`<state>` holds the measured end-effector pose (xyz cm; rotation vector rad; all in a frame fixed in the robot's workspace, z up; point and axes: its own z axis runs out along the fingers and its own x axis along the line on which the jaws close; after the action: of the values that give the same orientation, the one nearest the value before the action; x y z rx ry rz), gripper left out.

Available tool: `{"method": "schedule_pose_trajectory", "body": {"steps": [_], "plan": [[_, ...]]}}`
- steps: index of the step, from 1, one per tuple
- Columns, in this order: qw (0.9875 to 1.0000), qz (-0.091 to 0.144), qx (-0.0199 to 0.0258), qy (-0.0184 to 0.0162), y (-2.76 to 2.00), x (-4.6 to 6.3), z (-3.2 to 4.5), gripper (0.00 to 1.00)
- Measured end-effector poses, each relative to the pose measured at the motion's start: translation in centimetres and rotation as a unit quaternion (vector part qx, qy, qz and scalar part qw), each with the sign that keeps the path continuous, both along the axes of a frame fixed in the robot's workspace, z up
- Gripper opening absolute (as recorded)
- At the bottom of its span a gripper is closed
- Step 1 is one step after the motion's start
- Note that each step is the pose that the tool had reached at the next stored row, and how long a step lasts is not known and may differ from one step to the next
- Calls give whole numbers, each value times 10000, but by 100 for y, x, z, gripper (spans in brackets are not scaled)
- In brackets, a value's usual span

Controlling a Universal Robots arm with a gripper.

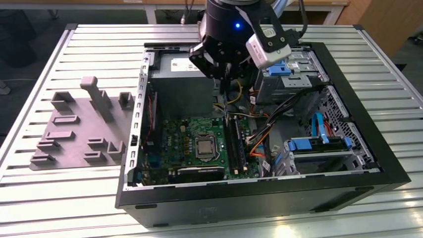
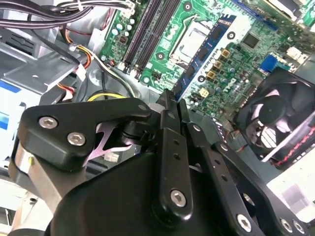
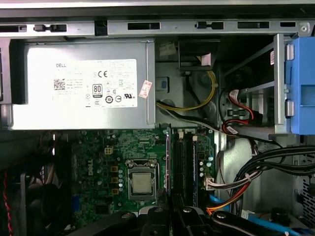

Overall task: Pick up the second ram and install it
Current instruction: 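Insert the second ram into the second slot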

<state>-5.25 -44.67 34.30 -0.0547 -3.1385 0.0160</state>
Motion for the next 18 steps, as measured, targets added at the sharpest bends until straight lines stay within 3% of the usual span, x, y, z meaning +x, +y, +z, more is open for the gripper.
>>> {"method": "schedule_pose_trajectory", "body": {"steps": [13, 18], "plan": [[10000, -26, 0, 0, 0, 87, -216, 14], [10000, -26, 0, 0, 0, 87, -236, 14]]}}
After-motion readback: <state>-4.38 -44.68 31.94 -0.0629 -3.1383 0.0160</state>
